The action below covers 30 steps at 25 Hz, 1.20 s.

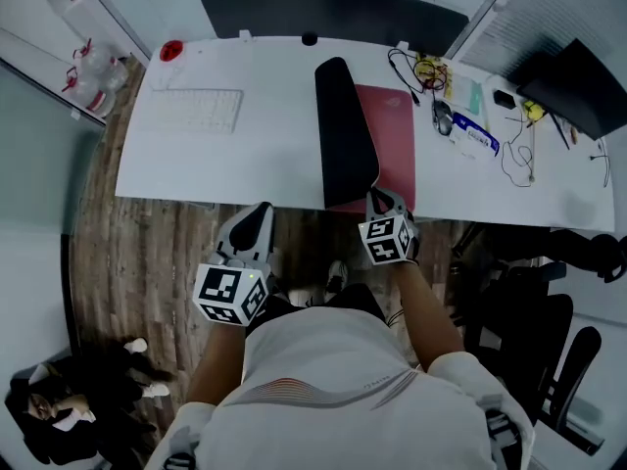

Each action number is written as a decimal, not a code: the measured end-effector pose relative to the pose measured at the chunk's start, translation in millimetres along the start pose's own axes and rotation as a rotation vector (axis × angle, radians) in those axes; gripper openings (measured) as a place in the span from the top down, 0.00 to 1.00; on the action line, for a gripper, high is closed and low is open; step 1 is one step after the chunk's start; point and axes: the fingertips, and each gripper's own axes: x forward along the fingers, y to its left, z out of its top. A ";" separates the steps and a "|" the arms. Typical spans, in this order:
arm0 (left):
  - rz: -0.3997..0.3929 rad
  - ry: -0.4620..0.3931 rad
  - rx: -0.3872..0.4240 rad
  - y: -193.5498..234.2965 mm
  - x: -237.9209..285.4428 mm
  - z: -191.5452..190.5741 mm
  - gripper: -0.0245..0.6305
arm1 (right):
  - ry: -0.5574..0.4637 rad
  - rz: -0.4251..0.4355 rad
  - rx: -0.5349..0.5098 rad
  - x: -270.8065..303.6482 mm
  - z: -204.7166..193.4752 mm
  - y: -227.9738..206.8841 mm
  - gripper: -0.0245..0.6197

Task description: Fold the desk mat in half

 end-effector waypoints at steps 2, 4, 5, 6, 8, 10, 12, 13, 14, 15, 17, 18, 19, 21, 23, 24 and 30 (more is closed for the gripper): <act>-0.016 0.005 0.014 -12.7 8.8 2.1 0.94 | 0.019 -0.010 0.047 -2.6 -19.6 -14.3 0.86; -0.029 0.011 0.028 -23.7 16.3 3.8 0.94 | 0.045 -0.021 0.098 -4.2 -42.8 -28.2 0.86; -0.034 0.016 0.035 -28.4 19.1 3.9 0.94 | 0.060 -0.025 0.124 -5.3 -55.5 -34.2 0.86; -0.038 0.021 0.040 -32.4 21.3 3.8 0.94 | 0.074 -0.030 0.148 -6.6 -68.0 -39.7 0.86; -0.045 0.029 0.048 -39.1 24.9 3.1 0.94 | 0.100 -0.044 0.184 -9.3 -89.7 -50.0 0.86; -0.052 0.038 0.053 -45.6 27.7 1.2 0.94 | 0.114 -0.057 0.212 -12.0 -105.8 -58.7 0.86; -0.062 0.046 0.057 -51.8 30.9 -0.9 0.94 | 0.118 -0.060 0.231 -12.9 -116.5 -63.9 0.85; -0.067 0.048 0.058 -54.4 33.0 -1.5 0.94 | 0.120 -0.054 0.242 -12.3 -119.8 -65.2 0.84; -0.073 0.049 0.059 -56.9 35.2 -1.8 0.94 | 0.124 -0.044 0.259 -12.1 -122.3 -66.1 0.82; -0.079 0.050 0.059 -59.2 37.2 -1.8 0.94 | 0.130 -0.035 0.282 -13.3 -124.0 -67.5 0.79; -0.090 0.046 0.058 -62.2 40.9 -0.1 0.94 | 0.134 -0.045 0.340 -22.6 -122.6 -75.2 0.72; -0.094 0.041 0.057 -62.5 42.6 1.7 0.94 | 0.124 -0.064 0.368 -30.3 -118.5 -81.8 0.71; -0.098 0.034 0.056 -62.4 44.0 3.8 0.94 | 0.105 -0.085 0.394 -39.2 -112.2 -89.0 0.71; -0.104 0.015 0.054 -61.7 45.0 8.3 0.94 | 0.037 -0.125 0.422 -58.2 -92.3 -101.8 0.75; -0.110 -0.006 0.055 -61.2 44.4 13.9 0.94 | -0.056 -0.161 0.410 -77.8 -61.6 -111.4 0.80; -0.113 -0.018 0.056 -60.6 43.3 17.2 0.94 | -0.107 -0.176 0.399 -87.9 -43.5 -114.2 0.80; -0.136 -0.109 0.082 -51.4 37.6 56.2 0.94 | -0.404 -0.170 0.372 -153.7 75.4 -109.3 0.88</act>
